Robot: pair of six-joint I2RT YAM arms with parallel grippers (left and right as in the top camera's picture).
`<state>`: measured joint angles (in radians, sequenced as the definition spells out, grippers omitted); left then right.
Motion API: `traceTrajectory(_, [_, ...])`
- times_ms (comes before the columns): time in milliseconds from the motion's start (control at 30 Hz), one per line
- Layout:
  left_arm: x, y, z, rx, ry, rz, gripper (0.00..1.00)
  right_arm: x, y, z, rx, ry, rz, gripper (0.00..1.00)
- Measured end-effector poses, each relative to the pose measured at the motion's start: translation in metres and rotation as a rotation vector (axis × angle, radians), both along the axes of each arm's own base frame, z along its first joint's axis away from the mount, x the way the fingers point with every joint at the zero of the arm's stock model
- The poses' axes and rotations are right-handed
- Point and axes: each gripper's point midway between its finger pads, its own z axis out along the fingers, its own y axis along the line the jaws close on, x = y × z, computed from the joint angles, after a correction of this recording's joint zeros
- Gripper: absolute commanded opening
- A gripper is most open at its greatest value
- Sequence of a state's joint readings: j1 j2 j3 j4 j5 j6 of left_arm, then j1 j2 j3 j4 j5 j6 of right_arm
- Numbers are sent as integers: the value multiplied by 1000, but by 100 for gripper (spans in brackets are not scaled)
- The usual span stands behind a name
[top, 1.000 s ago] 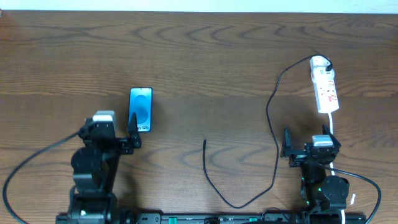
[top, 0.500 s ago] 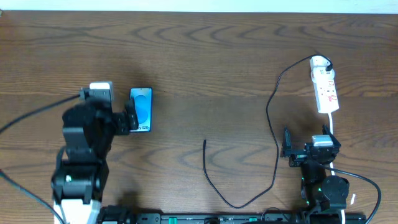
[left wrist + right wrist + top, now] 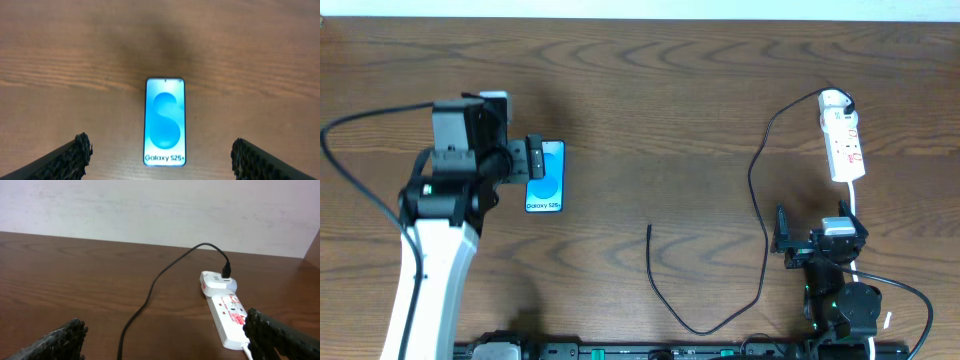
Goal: Plug charger to phone and switch on socket
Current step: 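Move the left gripper forward over the blue-screen phone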
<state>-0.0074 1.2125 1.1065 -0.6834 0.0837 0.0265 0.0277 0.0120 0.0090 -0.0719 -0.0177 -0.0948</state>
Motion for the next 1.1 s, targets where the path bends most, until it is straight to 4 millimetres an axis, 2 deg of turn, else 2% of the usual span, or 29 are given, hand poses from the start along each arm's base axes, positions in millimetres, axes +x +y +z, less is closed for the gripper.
traceTrajectory(400, [17, -2, -38, -7, 249, -6, 91, 0, 0, 0, 0, 0, 0, 99])
traceTrajectory(800, [23, -23, -89, -10, 399, -63, 91, 0, 0, 0, 0, 0, 0, 99])
traceTrajectory(933, [23, -30, -97, -7, 423, -81, 91, 0, 0, 0, 0, 0, 0, 99])
traceTrajectory(1100, [27, -31, -97, -11, 409, -84, 91, 0, 0, 0, 0, 0, 0, 99])
